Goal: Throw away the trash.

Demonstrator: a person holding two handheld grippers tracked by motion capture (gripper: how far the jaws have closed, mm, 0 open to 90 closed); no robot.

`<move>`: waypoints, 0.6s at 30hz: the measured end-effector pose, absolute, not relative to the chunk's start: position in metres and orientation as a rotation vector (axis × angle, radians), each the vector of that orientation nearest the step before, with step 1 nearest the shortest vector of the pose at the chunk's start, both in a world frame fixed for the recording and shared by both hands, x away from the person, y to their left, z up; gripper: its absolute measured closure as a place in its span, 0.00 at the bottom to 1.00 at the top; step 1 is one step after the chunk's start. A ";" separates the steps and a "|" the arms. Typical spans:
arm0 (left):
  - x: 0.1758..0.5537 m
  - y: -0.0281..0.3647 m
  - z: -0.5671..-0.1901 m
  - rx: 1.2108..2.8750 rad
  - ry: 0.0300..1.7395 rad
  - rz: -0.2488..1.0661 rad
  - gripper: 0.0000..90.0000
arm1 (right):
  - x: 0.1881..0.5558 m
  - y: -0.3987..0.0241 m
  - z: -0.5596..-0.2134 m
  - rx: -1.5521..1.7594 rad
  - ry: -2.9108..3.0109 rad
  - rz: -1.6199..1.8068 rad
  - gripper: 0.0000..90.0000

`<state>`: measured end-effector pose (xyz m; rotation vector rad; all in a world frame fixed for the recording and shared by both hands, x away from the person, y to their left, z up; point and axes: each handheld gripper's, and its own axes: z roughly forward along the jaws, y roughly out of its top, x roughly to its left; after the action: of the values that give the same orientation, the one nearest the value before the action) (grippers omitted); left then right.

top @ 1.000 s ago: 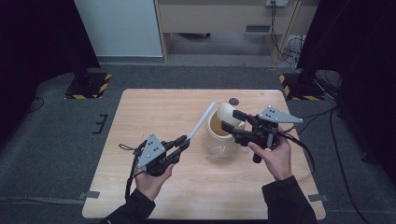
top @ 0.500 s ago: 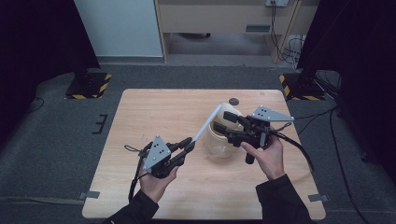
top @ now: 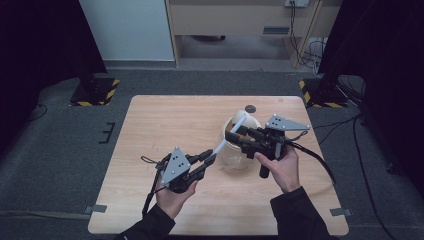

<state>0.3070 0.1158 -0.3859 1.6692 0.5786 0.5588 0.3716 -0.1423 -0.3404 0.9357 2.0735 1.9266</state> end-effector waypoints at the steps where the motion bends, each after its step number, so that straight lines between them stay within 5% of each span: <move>1: 0.307 0.115 -0.386 1.672 0.577 0.557 0.88 | 0.371 -0.142 -0.341 0.943 2.078 1.926 0.69; 8: 0.310 0.116 -0.391 1.701 0.609 0.538 0.87 | 0.370 -0.140 -0.340 0.985 2.122 2.015 0.88; 18: 0.316 0.145 -0.406 1.722 0.721 0.520 0.78 | 0.372 -0.147 -0.345 1.000 2.112 1.978 0.90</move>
<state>0.3165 0.1453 -0.4058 1.7223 0.7211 0.5204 0.3719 -0.1473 -0.3449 1.0003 2.1121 1.9779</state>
